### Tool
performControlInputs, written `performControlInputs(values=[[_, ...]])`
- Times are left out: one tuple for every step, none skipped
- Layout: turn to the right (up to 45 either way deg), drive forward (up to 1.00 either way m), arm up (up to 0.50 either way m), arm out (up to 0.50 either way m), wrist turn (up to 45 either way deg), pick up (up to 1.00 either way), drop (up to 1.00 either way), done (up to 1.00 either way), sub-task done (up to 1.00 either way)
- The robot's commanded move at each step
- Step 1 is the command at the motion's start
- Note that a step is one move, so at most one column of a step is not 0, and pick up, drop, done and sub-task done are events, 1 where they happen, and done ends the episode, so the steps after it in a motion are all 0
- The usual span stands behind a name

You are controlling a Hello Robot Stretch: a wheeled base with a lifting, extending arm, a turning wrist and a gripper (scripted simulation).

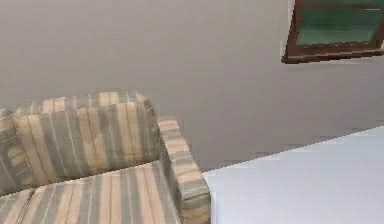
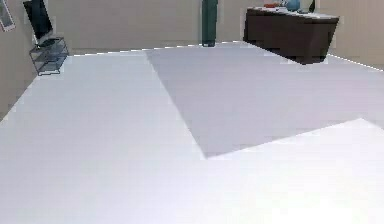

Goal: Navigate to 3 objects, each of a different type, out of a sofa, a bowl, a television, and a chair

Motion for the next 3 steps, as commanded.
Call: performControlInputs(values=[[-45.0,0.00,0.00,0.00,0.0,0.00,0.00,0.00,0.00],[0.0,0.00,0.00,0.00,0.0,0.00,0.00,0.00,1.00],[-45.0,0.00,0.00,0.00,0.0,0.00,0.00,0.00,0.00]])
